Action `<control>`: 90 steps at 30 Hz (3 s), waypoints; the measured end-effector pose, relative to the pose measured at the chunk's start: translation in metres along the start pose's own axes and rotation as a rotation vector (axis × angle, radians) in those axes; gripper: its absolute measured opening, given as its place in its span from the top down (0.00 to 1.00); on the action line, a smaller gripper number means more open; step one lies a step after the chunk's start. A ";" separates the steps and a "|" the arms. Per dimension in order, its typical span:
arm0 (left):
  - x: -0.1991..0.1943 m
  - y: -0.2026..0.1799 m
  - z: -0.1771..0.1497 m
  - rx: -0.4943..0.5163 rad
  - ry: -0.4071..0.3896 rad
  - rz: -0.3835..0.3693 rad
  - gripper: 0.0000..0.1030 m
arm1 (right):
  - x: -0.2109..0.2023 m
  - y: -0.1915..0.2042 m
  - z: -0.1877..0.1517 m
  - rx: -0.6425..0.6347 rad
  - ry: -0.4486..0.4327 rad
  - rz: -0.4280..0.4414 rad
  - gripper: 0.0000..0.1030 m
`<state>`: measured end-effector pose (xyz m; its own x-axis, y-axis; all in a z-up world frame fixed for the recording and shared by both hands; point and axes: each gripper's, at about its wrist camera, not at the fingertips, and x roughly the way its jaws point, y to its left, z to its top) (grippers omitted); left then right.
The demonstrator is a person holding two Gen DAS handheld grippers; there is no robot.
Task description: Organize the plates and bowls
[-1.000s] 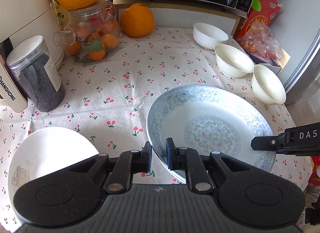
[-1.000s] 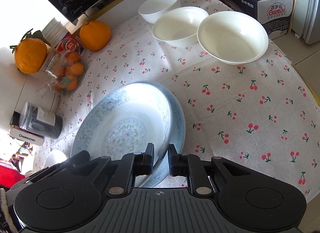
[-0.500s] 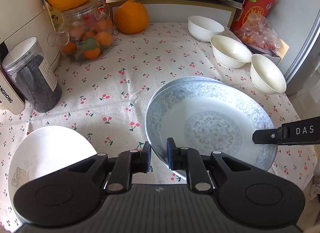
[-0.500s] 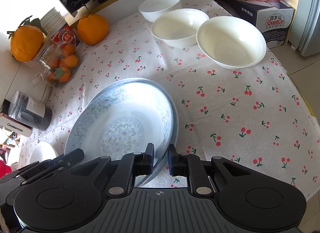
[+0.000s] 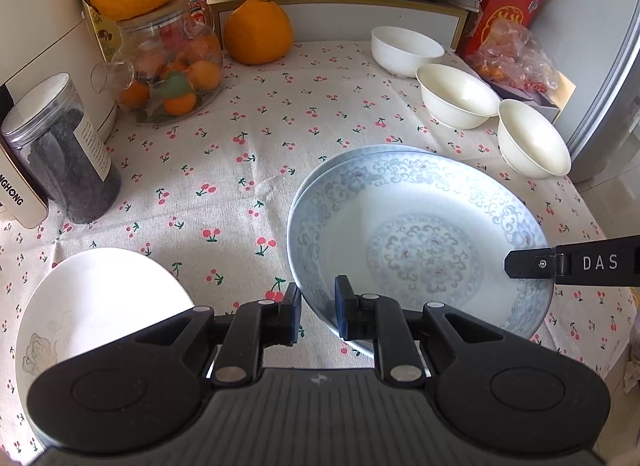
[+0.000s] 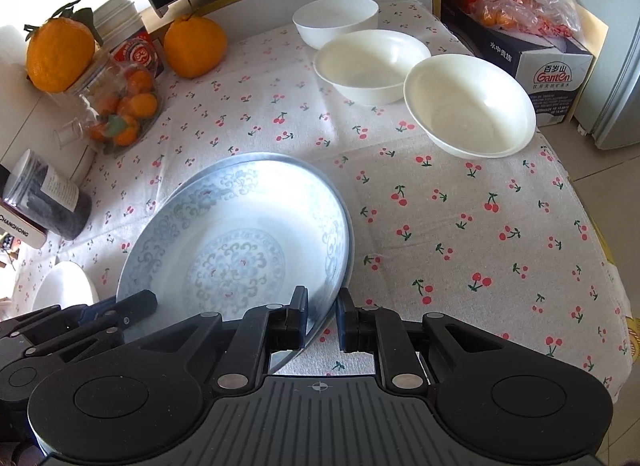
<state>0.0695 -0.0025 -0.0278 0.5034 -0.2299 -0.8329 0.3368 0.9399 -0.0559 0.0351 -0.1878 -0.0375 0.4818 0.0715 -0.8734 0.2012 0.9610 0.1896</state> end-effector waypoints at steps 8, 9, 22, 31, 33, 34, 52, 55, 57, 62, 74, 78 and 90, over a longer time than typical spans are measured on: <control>0.000 0.001 0.000 -0.003 0.002 -0.004 0.85 | 0.002 0.002 0.001 -0.020 0.011 -0.003 0.85; 0.000 0.001 0.000 -0.004 0.002 -0.005 0.85 | 0.002 0.002 0.001 -0.022 0.011 -0.003 0.85; 0.000 0.000 0.000 0.011 0.001 -0.003 0.85 | 0.001 0.003 0.003 -0.045 0.030 -0.006 0.84; 0.000 -0.005 -0.001 0.058 -0.013 0.028 0.84 | 0.001 0.004 0.002 -0.074 0.044 -0.013 0.83; 0.000 -0.007 -0.001 0.070 -0.016 0.039 0.84 | 0.000 0.006 0.002 -0.087 0.042 -0.019 0.82; -0.001 -0.008 -0.001 0.078 -0.018 0.044 0.84 | 0.000 0.007 0.001 -0.094 0.043 -0.021 0.82; 0.002 -0.015 -0.001 0.132 -0.032 0.082 0.84 | 0.002 0.008 0.001 -0.126 0.045 -0.035 0.81; 0.003 -0.015 -0.001 0.135 -0.034 0.082 0.84 | 0.002 0.010 0.001 -0.138 0.039 -0.044 0.81; 0.003 -0.014 -0.001 0.133 -0.034 0.082 0.84 | 0.003 0.009 0.002 -0.140 0.038 -0.044 0.81; 0.005 -0.016 -0.001 0.146 -0.037 0.096 0.84 | 0.005 0.010 0.002 -0.153 0.032 -0.048 0.81; 0.005 -0.016 0.000 0.153 -0.038 0.102 0.84 | 0.005 0.007 0.003 -0.161 0.018 -0.036 0.81; 0.006 -0.016 0.001 0.154 -0.039 0.103 0.84 | 0.003 0.006 0.004 -0.160 0.005 -0.034 0.81; 0.001 -0.009 0.004 0.105 -0.053 0.070 0.86 | -0.001 -0.010 0.009 -0.098 -0.028 -0.007 0.90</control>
<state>0.0701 -0.0120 -0.0259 0.5687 -0.1803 -0.8026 0.3796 0.9231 0.0616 0.0399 -0.1999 -0.0343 0.5043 0.0585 -0.8615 0.1211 0.9831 0.1376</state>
